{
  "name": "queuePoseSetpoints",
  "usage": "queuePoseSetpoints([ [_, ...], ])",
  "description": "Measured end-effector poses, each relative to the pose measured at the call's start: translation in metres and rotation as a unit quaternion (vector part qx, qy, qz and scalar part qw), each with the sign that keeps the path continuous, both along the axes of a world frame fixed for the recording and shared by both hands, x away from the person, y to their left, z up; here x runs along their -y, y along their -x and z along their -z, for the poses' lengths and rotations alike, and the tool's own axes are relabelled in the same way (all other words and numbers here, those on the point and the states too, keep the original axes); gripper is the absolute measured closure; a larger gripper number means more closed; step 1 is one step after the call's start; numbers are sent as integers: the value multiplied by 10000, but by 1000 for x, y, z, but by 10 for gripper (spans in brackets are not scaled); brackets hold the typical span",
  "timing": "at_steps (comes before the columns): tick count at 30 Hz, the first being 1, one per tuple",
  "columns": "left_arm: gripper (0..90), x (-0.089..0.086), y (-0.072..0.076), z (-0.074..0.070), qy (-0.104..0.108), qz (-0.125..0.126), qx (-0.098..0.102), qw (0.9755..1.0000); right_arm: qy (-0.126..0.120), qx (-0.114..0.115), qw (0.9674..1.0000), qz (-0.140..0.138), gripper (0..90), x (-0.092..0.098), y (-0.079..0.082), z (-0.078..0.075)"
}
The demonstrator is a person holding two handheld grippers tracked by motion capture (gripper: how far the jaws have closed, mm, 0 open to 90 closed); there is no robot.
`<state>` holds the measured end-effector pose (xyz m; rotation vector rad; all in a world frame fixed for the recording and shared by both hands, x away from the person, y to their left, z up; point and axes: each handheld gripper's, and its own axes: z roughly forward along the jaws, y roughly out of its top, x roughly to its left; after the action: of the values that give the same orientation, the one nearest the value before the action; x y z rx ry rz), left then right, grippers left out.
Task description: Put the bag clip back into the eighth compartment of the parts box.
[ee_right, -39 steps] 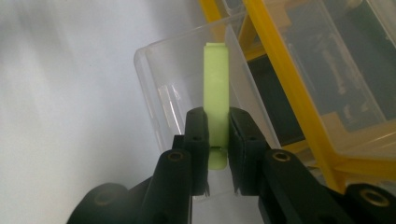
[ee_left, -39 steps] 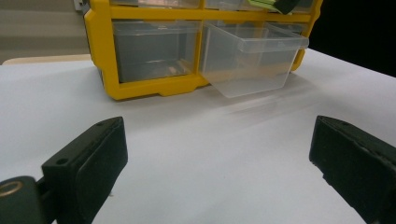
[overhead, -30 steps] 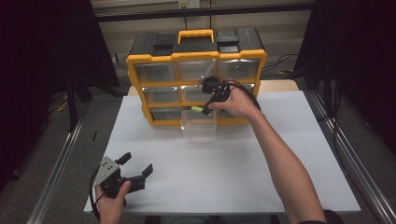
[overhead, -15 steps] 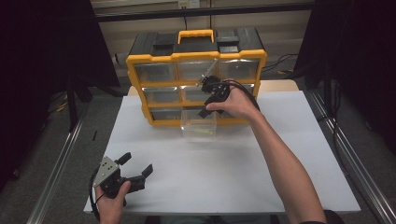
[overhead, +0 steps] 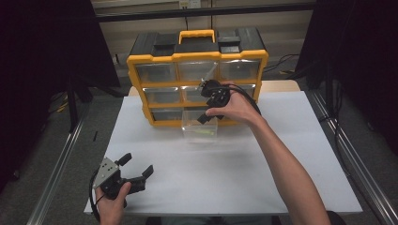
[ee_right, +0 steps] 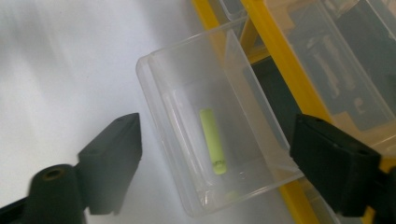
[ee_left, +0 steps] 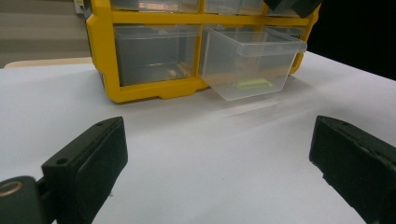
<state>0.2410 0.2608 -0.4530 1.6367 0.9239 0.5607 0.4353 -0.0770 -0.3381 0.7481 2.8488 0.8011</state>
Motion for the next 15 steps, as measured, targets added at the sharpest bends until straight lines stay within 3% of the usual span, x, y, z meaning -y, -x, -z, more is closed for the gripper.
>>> queuePoseSetpoints([
  [6,45,0,0,0,-19,-7,-10,10000,1,-32,9999,95,88,4,6,4],
  [12,50,-1,0,0,-48,1,-20,10000,-144,89,9998,108,78,11,9,13],
  [15,49,-1,0,0,-31,-3,-12,10000,-283,127,9991,283,78,17,12,14],
])
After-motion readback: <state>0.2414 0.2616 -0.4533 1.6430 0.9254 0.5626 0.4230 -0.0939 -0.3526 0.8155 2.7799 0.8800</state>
